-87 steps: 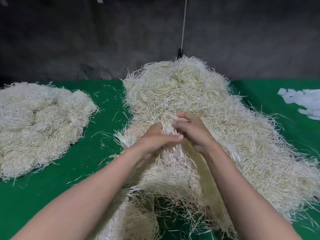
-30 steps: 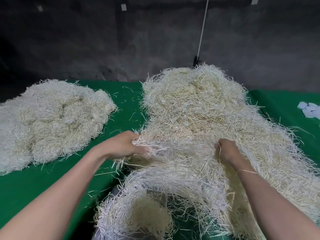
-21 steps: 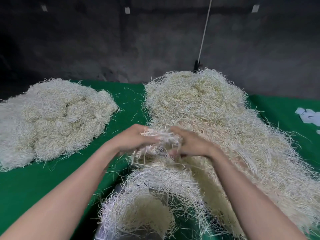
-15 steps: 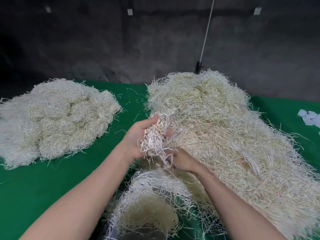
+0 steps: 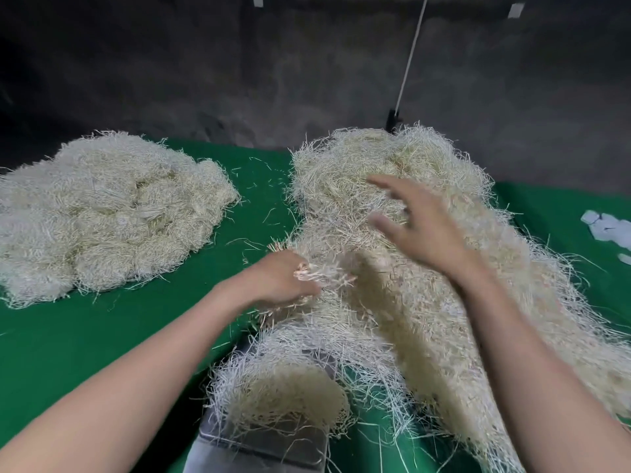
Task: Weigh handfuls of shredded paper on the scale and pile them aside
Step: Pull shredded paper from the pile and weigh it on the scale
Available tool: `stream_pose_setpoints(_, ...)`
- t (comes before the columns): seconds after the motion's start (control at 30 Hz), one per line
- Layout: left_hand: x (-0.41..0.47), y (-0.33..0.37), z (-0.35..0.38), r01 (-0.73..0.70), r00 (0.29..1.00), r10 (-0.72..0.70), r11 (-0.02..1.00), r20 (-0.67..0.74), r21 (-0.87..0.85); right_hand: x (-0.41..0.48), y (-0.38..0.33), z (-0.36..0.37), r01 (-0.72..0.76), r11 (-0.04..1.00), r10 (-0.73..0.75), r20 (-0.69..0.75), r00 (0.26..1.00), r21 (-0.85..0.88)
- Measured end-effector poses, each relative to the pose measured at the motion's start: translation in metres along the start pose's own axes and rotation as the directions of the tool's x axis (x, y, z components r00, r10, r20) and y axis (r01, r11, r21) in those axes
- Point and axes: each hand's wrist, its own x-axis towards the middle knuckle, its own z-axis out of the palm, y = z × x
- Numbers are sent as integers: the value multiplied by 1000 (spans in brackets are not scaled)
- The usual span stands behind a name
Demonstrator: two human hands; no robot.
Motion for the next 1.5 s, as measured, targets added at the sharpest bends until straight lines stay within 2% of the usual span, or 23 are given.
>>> stream_pose_setpoints(0.03, -3, 3, 2, -28, 999, 29, 999, -34, 20, -9, -20, 17, 26, 968, -56, 113, 992, 251)
stream_pose_setpoints(0.07, -8, 5, 1, -72, 996, 72, 997, -52, -13, -18, -36, 37, -20, 924, -90, 269, 959, 383)
stream_pose_setpoints(0.1, -14, 5, 0, -121, 991, 117, 991, -56, -58, -28, -46, 57, -93, 908, -94, 415, 905, 409)
stream_pose_setpoints(0.17, -28, -2, -8, -194, 981, 192, 980, -39, -54, -40, -50, 83, -278, 833, -54, 570, 820, 479)
stream_pose_setpoints(0.23, -45, -17, -21, -218, 976, 214, 971, -49, -103, -44, -48, 90, -466, 602, -23, 597, 802, 649)
stream_pose_setpoints(0.3, -60, -32, -33, -240, 971, 221, 918, -95, -315, -48, -48, 95, -533, 406, 59, 560, 826, 743)
stream_pose_setpoints(0.33, -65, -40, -37, -250, 968, 211, 854, -137, -457, -51, -49, 98, -552, 315, 103, 551, 828, 772)
stream_pose_setpoints(0.37, -68, -48, -37, -255, 966, 184, 784, -181, -565, -56, -51, 102, -565, 249, 131, 551, 824, 787)
stream_pose_setpoints(0.4, -71, -57, -34, -261, 964, 162, 747, -213, -612, -61, -54, 107, -573, 228, 147, 554, 819, 787)
stream_pose_setpoints(0.47, -74, -70, -19, -254, 963, 166, 822, -213, -510, -76, -63, 118, -594, 281, 199, 560, 804, 753)
stream_pose_setpoints(0.53, -76, -83, 6, -221, 973, 185, 910, -135, -351, -92, -69, 128, -580, 492, 285, 509, 812, 649)
stream_pose_setpoints(0.6, -75, -93, 32, -162, 986, 143, 938, -83, -308, -104, -67, 137, -473, 801, 312, 418, 853, 367)
stream_pose_setpoints(0.63, -74, -98, 42, -144, 988, 123, 945, -89, -295, -110, -64, 141, -395, 903, 306, 394, 867, 168)
stream_pose_setpoints(0.67, -73, -101, 50, -128, 989, 102, 948, -103, -292, -115, -62, 144, -350, 936, 318, 354, 880, 30)
stream_pose_setpoints(0.7, -72, -103, 56, -110, 990, 78, 943, -113, -314, -119, -61, 146, -345, 939, 332, 294, 897, -7)
stream_pose_setpoints(0.83, -71, -103, 65, -136, 966, 62, 947, -250, -291, -127, -59, 147, -283, 956, 279, 55, 959, 85)
stream_pose_setpoints(0.9, -73, -102, 65, -232, 926, 120, 930, -359, -287, -130, -59, 149, -287, 956, 285, 35, 958, 63)
stream_pose_setpoints(0.97, -73, -102, 66, -327, 890, 209, 912, -406, -249, -133, -59, 151, -305, 952, 303, 50, 952, 32)
stream_pose_setpoints(1.03, -68, -105, 72, -336, 898, 278, 934, -342, -123, -135, -58, 152, -319, 948, 316, 75, 946, 21)
stream_pose_setpoints(1.13, -62, -111, 83, -242, 954, 235, 970, -188, -18, -135, -59, 150, -363, 928, 353, 117, 928, 80)
stream_pose_setpoints(1.2, -61, -113, 88, -237, 956, 223, 970, -190, -58, -135, -59, 148, -377, 916, 363, 118, 924, 140)
stream_pose_setpoints(1.37, -67, -110, 79, -254, 905, 152, 942, -398, -219, -134, -57, 140, -369, 895, 363, 71, 929, 249)
stream_pose_setpoints(1.5, -77, -101, 60, -300, 862, 116, 901, -494, -313, -132, -58, 135, -337, 894, 350, 12, 937, 296)
